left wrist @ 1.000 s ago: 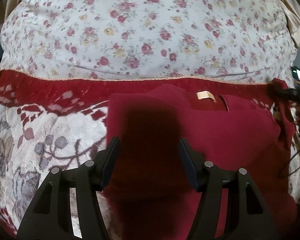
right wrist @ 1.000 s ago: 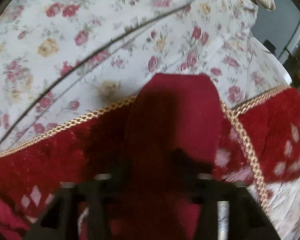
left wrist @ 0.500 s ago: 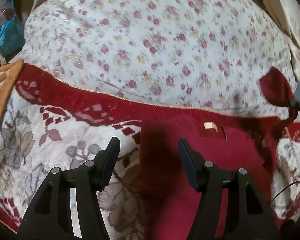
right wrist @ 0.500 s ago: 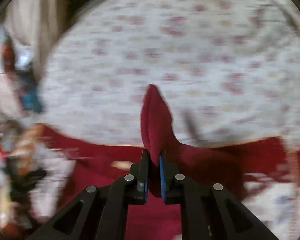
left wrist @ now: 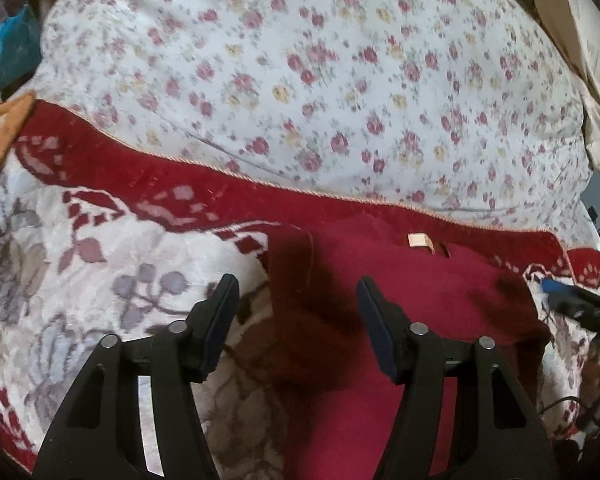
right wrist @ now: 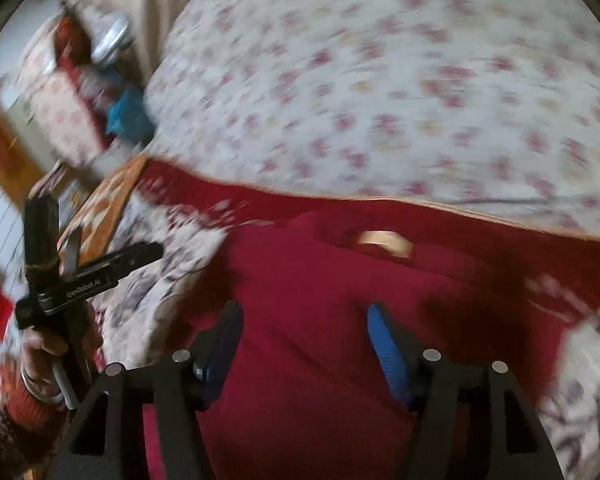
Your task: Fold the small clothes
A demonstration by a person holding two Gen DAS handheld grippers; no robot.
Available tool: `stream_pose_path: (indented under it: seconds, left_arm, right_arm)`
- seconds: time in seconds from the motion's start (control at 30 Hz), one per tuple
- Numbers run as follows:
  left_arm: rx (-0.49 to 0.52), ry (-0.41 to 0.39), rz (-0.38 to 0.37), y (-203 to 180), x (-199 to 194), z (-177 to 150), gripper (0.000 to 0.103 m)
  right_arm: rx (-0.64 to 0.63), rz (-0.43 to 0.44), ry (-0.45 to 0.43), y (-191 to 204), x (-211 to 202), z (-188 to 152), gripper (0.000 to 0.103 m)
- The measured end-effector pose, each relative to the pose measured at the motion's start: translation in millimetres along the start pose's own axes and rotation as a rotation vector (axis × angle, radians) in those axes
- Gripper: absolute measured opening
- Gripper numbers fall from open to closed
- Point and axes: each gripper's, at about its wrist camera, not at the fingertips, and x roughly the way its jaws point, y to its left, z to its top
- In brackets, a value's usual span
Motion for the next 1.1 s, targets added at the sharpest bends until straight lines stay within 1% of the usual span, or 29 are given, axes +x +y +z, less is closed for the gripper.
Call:
stream_pose_path:
  seconds: [0.03, 0.07, 0.1, 0.17, 0.23, 0.3, 0.33, 0.37, 0.43, 0.47, 0.5, 0.53, 0.57, 0.63, 0.67, 0.73, 0.8, 0.83, 0.87, 0.93, 1.0, 1.03, 1.1]
  left_arm:
    - [0.000, 0.009, -0.005, -3, 10, 1, 0.064]
    - [0.000, 0.016, 0.001, -6, 18, 2, 0.064]
    - [0.001, 0.028, 0.012, -8, 28, 3, 0.064]
    - [0.004, 0.060, 0.028, -12, 49, 5, 0.064]
    - [0.003, 0.087, 0.038, -14, 67, 6, 0.063]
    - [0.006, 0.111, 0.029, -18, 81, 7, 0.060]
    - [0.014, 0.117, 0.024, -22, 84, 7, 0.051]
    - [0.023, 0.124, 0.018, -25, 84, 7, 0.047]
    - [0.049, 0.125, 0.019, -31, 79, 4, 0.047]
    - [0.069, 0.122, 0.029, -34, 76, 3, 0.047]
    - [0.086, 0.120, 0.034, -35, 73, 1, 0.047]
    - [0.097, 0.119, 0.036, -35, 70, -1, 0.047]
    - [0.101, 0.120, 0.037, -34, 69, -3, 0.047]
    - [0.107, 0.143, 0.043, -32, 73, -10, 0.047]
    - [0.112, 0.155, 0.049, -32, 76, -13, 0.047]
    - [0.113, 0.146, 0.057, -33, 74, -18, 0.047]
    - [0.114, 0.140, 0.054, -34, 69, -20, 0.047]
    - [0.117, 0.140, 0.051, -34, 65, -22, 0.047]
    - [0.119, 0.139, 0.052, -34, 63, -23, 0.047]
    - [0.126, 0.134, 0.055, -34, 59, -25, 0.047]
    - [0.133, 0.133, 0.069, -34, 56, -29, 0.047]
    - [0.132, 0.133, 0.073, -34, 54, -31, 0.047]
    - [0.126, 0.129, 0.072, -32, 44, -35, 0.047]
  right_arm:
    - [0.028, -0.051, -0.014, -15, -11, -5, 0.069]
    - [0.049, -0.094, -0.019, -28, -19, -9, 0.071]
    - [0.080, -0.160, -0.016, -49, -27, -14, 0.071]
    - [0.133, -0.256, -0.002, -72, -32, -19, 0.071]
    - [0.200, -0.301, 0.004, -93, -33, -24, 0.072]
    - [0.263, -0.279, 0.015, -107, -27, -23, 0.074]
    - [0.287, -0.252, 0.033, -111, -20, -24, 0.074]
    - [0.297, -0.219, 0.054, -112, -12, -26, 0.074]
    - [0.297, -0.156, 0.100, -108, 5, -30, 0.074]
    - [0.275, -0.152, 0.125, -102, 14, -32, 0.061]
    - [0.209, -0.215, 0.142, -95, 17, -33, 0.048]
    - [0.095, -0.333, 0.144, -85, 17, -33, 0.026]
    - [0.033, -0.392, 0.134, -81, 15, -34, 0.019]
    - [-0.011, -0.493, 0.144, -83, 15, -35, 0.017]
    - [-0.009, -0.530, 0.153, -88, 17, -36, 0.017]
    - [0.058, -0.503, 0.150, -98, 13, -37, 0.017]
    - [0.111, -0.487, 0.113, -100, -1, -36, 0.017]
    - [0.117, -0.479, 0.093, -96, -9, -35, 0.017]
    - [0.116, -0.461, 0.073, -89, -18, -35, 0.017]
    - [0.105, -0.391, 0.050, -74, -24, -36, 0.019]
    - [0.080, -0.320, 0.077, -58, -16, -38, 0.031]
    - [0.058, -0.317, 0.104, -51, -8, -42, 0.041]
    - [-0.003, -0.414, 0.173, -46, 9, -52, 0.042]
